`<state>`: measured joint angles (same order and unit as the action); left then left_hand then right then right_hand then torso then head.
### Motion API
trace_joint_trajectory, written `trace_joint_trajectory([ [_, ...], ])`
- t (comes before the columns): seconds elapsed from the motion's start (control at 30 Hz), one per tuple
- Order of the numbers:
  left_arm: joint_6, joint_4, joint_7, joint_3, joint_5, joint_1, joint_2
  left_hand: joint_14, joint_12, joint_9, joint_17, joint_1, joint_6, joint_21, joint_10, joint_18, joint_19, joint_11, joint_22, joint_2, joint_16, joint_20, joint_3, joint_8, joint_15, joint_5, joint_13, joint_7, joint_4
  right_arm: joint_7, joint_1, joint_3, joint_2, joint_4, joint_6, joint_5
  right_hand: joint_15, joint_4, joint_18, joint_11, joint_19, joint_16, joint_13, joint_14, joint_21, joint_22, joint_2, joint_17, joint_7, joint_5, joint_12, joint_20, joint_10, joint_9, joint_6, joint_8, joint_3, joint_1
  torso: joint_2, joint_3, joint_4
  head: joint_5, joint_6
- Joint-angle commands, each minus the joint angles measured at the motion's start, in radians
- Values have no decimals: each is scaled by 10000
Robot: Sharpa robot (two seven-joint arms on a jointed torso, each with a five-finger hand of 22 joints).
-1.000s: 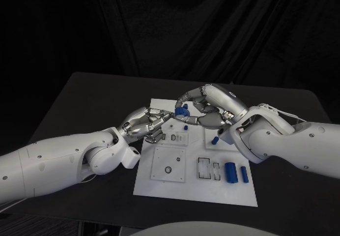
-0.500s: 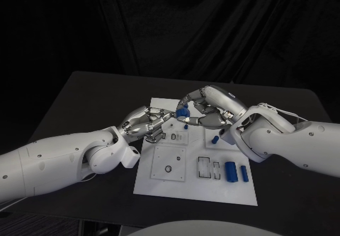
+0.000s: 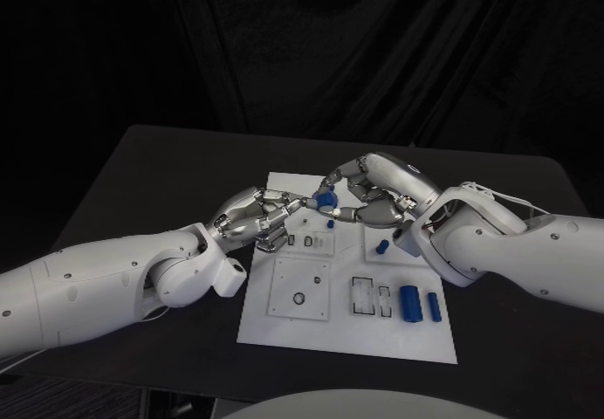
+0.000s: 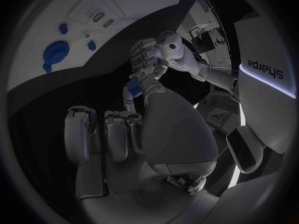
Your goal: Assemble the parts on the task board
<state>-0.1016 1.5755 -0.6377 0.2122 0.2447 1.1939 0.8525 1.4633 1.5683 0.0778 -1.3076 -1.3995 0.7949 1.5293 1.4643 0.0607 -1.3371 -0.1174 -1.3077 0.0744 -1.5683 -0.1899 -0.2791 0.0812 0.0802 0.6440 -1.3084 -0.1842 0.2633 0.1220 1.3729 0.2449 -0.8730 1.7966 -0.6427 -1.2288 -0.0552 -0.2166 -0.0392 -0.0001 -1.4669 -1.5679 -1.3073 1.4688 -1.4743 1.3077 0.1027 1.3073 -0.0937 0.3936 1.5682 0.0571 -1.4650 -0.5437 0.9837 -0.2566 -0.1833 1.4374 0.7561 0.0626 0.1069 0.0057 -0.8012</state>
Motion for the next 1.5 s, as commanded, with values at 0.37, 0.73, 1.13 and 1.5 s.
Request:
trace_joint_trajectory([
  [0.37,-167,-83,-26,-13,7,-27,-64,1075,25,6,-2632,192,19,17,1065,-140,97,43,-996,-1,-25,35,81,-58,-55,-120,-2624,-52,60,62,-50,4,90,46,-192,-8,-13,-12,124,17,-471,-29,-2635,1020,59,2278,4,2635,234,51,26,-38,-1058,-291,249,-35,-73,125,-3,-3,-3,2,17],
  [0.73,-217,-118,146,-12,7,-50,-100,1075,25,-1,-2632,225,-21,-6,1065,-128,182,-14,-945,15,-25,23,102,-89,-24,-169,-2624,-105,90,144,-51,4,150,54,-211,-8,-9,-31,125,22,-475,-29,-2635,1020,52,2280,14,2635,228,42,26,-33,-1058,-289,264,-39,-58,106,-1,-3,4,-14,7],
  [1.13,-283,-33,-62,-12,7,-69,-121,1075,25,27,-2632,142,102,-26,1065,-130,217,-117,-932,28,-25,-36,57,-44,67,-68,-2624,-163,-1,-127,-51,4,269,-70,129,-8,-5,-40,112,25,-447,-29,-2635,1020,101,2263,17,2635,227,28,26,-30,-1058,-285,266,-37,-52,100,-1,4,-3,-7,-39],
  [1.5,-402,-9,-163,-12,7,-74,-104,1075,25,-21,-2632,119,-86,-39,1065,-126,218,-74,-939,-49,-25,-64,83,-157,72,-68,-2624,-151,-68,-243,-51,4,293,-103,253,-8,-3,-40,102,26,-425,-29,-2635,1020,141,2249,14,2635,225,25,26,-28,-1058,-281,256,-29,-56,108,-5,6,14,1,-100],
])
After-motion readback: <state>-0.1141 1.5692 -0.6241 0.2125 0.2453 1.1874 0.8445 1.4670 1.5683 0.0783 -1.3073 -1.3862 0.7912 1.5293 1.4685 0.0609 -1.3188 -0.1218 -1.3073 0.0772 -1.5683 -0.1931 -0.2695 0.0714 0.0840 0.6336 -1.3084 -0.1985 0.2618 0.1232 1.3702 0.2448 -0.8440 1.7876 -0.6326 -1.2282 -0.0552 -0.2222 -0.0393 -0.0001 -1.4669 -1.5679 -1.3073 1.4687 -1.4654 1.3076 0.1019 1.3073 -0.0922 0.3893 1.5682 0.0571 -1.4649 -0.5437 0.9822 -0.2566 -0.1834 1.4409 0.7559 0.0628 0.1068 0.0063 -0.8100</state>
